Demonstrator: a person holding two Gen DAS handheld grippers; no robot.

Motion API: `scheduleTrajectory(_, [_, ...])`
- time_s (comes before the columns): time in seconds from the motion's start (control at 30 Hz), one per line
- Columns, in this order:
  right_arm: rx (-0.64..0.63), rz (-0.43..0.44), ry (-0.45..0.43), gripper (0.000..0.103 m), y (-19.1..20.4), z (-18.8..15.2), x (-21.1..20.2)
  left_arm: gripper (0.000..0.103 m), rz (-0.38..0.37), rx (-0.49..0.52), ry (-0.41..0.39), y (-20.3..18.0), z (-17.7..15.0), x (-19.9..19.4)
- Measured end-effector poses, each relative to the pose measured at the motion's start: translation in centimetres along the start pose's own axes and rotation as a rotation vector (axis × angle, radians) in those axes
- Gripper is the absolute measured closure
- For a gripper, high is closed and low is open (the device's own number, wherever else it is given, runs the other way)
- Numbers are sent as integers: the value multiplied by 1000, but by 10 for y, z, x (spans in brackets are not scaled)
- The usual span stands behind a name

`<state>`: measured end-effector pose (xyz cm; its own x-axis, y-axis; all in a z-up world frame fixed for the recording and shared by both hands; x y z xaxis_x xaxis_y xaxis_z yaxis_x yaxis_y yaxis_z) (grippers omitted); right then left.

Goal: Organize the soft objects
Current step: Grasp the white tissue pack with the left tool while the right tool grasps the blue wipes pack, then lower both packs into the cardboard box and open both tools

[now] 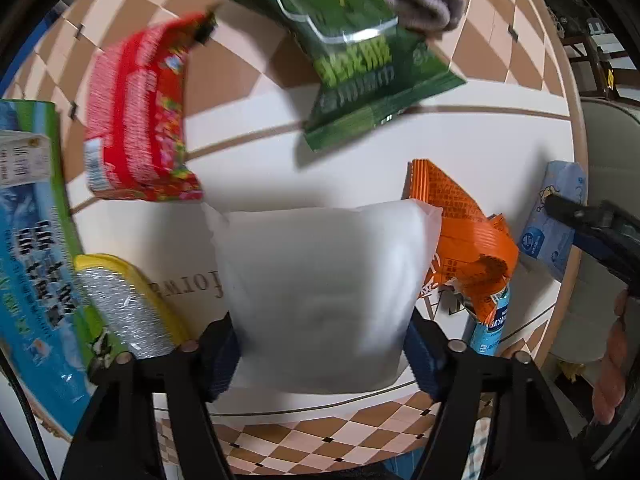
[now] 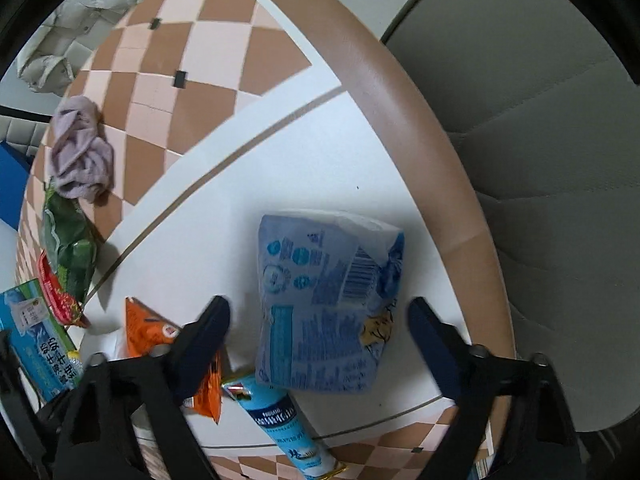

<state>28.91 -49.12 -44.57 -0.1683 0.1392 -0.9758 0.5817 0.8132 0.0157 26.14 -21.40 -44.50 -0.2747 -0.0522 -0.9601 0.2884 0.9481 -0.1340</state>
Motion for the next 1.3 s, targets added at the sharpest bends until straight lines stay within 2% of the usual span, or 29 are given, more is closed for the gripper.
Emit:
scheduleTrajectory(0.03, [3,-15,7,45,-2,1,4,37,20,2,-12,2,-2,-3])
scheduleTrajectory(0.07, [3,-15,-1,47,-3,1,4,37,36,5,-26,3,-5,-8])
scheduleTrajectory(0.13, [8,-8,-14,60,-6,-1,-1,37,44,0,-47,4,-12,-19])
scheduleTrajectory(0.3, [-32,38,-58,63,0,-22,-34,38,28,-30,-125,9,-29,-60])
scheduleTrajectory(0.4, [-101,82,-108,63,18,-53,-71,38,2,-46,-186,20,-46,-91])
scheduleTrajectory(0.6, [-320,194,-171,63,110,-149,-153,38,-3,-105,-310,80,-77,-169])
scheduleTrajectory(0.77, [-484,283,-165,63,212,-230,-175,38,12,-178,-375,157,-107,-207])
scheduleTrajectory(0.97, [-581,274,-140,63,334,-290,-146,38,5,-264,-353,255,-129,-201])
scheduleTrajectory(1.13, [-612,236,-119,63,407,-303,-102,38,-12,-310,-293,334,-128,-174])
scheduleTrajectory(1.3, [-619,168,-81,63,457,-305,-51,38,-48,-305,-219,374,-102,-136])
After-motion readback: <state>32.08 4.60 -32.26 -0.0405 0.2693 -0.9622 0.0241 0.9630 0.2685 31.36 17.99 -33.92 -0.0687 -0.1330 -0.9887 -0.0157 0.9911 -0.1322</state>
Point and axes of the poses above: each gripper's, at about its wrist camera, not at the fingertips, and x roughly the way its jaws point, y to its left, z to its top, the point moved 6 cm from there along x, roughly the way its jaws point, and after that the axes turned 10 degrees about x, right-handed, at the moved point
